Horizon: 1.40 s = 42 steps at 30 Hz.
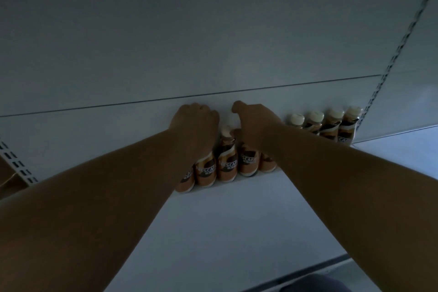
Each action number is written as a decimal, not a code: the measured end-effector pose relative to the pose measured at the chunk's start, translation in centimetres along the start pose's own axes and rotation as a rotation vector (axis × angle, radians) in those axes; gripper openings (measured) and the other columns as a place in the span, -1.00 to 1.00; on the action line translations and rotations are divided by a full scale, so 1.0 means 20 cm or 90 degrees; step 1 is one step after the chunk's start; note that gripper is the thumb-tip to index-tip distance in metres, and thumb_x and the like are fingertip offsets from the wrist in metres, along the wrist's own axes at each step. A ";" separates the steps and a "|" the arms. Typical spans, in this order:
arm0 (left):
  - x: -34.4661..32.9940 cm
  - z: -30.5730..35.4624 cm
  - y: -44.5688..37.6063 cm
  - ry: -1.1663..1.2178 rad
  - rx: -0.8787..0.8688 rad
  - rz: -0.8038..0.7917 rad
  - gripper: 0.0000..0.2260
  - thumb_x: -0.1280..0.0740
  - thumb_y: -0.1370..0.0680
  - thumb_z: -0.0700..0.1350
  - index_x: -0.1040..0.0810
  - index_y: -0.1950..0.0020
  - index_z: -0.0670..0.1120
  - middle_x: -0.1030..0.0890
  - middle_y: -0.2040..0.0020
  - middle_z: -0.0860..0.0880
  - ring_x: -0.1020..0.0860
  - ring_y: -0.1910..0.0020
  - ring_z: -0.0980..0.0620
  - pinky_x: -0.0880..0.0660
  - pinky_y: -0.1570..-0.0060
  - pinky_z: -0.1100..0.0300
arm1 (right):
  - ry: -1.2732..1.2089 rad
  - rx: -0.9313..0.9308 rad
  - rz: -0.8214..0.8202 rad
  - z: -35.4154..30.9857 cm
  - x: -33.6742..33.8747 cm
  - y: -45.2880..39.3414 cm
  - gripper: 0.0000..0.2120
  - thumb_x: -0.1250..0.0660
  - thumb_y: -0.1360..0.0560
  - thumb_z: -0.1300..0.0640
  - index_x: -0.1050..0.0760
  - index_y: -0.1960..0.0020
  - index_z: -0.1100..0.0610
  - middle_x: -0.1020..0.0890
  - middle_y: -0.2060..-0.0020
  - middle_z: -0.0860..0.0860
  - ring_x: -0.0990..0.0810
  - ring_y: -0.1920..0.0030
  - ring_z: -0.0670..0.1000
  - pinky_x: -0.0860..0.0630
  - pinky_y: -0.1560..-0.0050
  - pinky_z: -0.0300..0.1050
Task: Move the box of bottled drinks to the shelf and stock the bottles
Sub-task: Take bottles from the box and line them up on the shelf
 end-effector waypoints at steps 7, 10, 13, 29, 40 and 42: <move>0.14 0.23 -0.09 0.044 -0.074 0.072 -0.73 -0.33 -0.48 -0.06 -0.41 -0.13 -0.11 -0.50 -0.03 -0.11 -0.48 0.03 -0.10 -0.32 0.11 0.07 | 0.063 -0.052 0.033 0.33 0.10 0.17 -0.78 -0.29 -0.55 0.09 -0.45 -0.17 0.12 -0.53 -0.03 0.09 -0.51 -0.07 0.11 -0.36 0.06 -0.11; 0.16 0.34 -0.18 0.068 -0.088 0.063 -0.71 -0.33 -0.49 -0.05 -0.43 -0.16 -0.11 -0.52 -0.04 -0.12 -0.49 0.02 -0.11 -0.38 0.08 0.05 | 0.039 -0.045 0.054 0.45 0.10 0.21 -0.76 -0.28 -0.55 0.07 -0.45 -0.18 0.12 -0.52 -0.03 0.09 -0.52 -0.06 0.10 -0.40 0.03 -0.09; 0.15 0.43 -0.25 0.077 -0.110 0.000 -0.66 -0.33 -0.50 -0.03 -0.44 -0.25 -0.07 -0.54 -0.08 -0.10 -0.51 -0.03 -0.12 -0.45 0.00 0.03 | 0.016 -0.026 0.059 0.54 0.08 0.19 -0.82 -0.25 -0.54 0.12 -0.45 -0.13 0.13 -0.45 0.09 0.05 -0.53 0.00 0.09 -0.39 0.12 -0.11; 0.07 0.46 -0.40 0.110 -0.076 -0.121 -0.78 -0.31 -0.53 0.01 -0.59 -0.03 -0.12 -0.56 0.10 -0.07 -0.55 0.14 -0.08 -0.43 0.20 0.07 | -0.024 -0.029 -0.021 0.56 -0.02 -0.02 -0.62 -0.29 -0.55 0.13 -0.29 -0.32 0.14 -0.52 -0.15 0.17 -0.52 -0.14 0.20 -0.38 0.07 -0.04; 0.03 0.47 -0.38 0.136 -0.106 -0.120 -0.73 -0.36 -0.53 0.00 -0.58 -0.11 -0.16 -0.60 0.02 -0.12 -0.57 0.05 -0.10 -0.39 0.15 0.11 | -0.034 -0.051 0.015 0.56 -0.02 -0.04 -0.72 -0.27 -0.54 0.16 -0.36 -0.24 0.15 -0.57 -0.06 0.16 -0.52 -0.01 0.15 -0.37 0.13 -0.05; 0.04 0.48 -0.38 0.142 -0.100 -0.121 -0.73 -0.36 -0.54 -0.03 -0.56 -0.12 -0.18 -0.59 -0.02 -0.13 -0.56 0.00 -0.11 -0.35 0.14 0.11 | -0.033 -0.051 0.005 0.56 -0.01 -0.03 -0.71 -0.28 -0.53 0.14 -0.37 -0.22 0.15 -0.57 -0.06 0.16 -0.53 -0.02 0.16 -0.41 0.12 -0.04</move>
Point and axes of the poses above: each hand's wrist, its own y-axis away from the middle knuckle, its own x-axis out of the back of the hand, z = x × y, the point moved 5 cm from there along -y, towards the middle knuckle
